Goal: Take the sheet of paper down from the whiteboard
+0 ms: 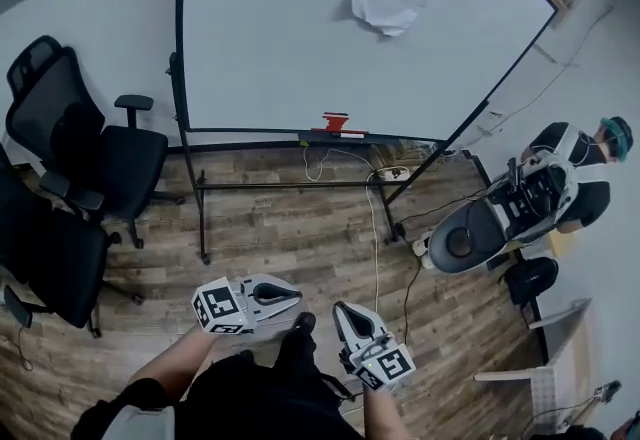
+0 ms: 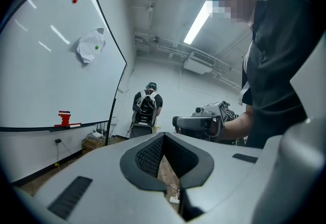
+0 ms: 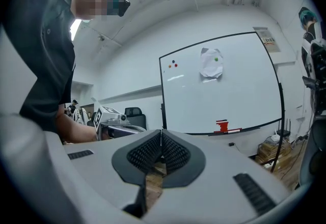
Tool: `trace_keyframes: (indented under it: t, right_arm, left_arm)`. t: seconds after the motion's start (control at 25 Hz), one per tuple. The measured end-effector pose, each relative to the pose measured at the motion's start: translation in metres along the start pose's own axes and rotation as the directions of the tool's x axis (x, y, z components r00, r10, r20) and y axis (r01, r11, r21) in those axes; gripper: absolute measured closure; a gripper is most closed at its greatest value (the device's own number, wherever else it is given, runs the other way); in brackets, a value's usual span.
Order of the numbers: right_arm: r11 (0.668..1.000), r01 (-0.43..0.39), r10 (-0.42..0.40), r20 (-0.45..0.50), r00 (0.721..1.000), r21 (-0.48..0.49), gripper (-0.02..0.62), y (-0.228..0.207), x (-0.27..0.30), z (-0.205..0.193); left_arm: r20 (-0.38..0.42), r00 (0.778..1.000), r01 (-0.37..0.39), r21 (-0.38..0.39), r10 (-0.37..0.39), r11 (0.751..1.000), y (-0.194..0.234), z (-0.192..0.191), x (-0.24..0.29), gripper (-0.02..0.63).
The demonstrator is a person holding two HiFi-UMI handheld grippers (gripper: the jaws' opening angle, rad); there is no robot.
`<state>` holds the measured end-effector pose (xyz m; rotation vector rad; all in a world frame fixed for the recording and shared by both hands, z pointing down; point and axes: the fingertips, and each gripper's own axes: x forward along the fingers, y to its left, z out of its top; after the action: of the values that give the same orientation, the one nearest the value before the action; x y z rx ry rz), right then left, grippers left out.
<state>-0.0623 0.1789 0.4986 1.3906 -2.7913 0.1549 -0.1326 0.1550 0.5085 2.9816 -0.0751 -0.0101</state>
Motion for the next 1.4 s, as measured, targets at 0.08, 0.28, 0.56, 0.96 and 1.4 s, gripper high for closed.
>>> trace_keyframes:
  t: [0.08, 0.28, 0.56, 0.96, 1.4]
  right_arm:
    - [1.0, -0.012, 0.012, 0.016, 1.0, 0.009, 0.577, -0.022, 0.006, -0.001]
    - [0.998, -0.062, 0.062, 0.026, 0.998, -0.006, 0.577, -0.093, 0.029, 0.01]
    - [0.993, -0.106, 0.108, 0.041, 0.993, -0.045, 0.577, -0.201, 0.056, 0.041]
    - [0.971, -0.229, 0.235, 0.092, 0.968, -0.068, 0.576, -0.302, 0.083, 0.063]
    - [0.944, -0.126, 0.202, 0.231, 0.952, -0.306, 0.575, -0.392, 0.209, 0.215]
  left_arm:
    - [-0.006, 1.0, -0.012, 0.0, 0.012, 1.0, 0.014, 0.0, 0.015, 0.594]
    - [-0.02, 1.0, -0.015, -0.016, 0.015, 1.0, 0.064, 0.015, 0.069, 0.594]
    - [-0.036, 0.997, -0.065, 0.061, 0.067, 0.996, 0.153, 0.071, 0.153, 0.594]
    - [0.009, 0.976, -0.212, 0.246, 0.217, 0.946, 0.234, 0.157, 0.209, 0.594]
    - [0.161, 0.957, -0.288, 0.461, 0.24, 0.839, 0.344, 0.271, 0.229, 0.594]
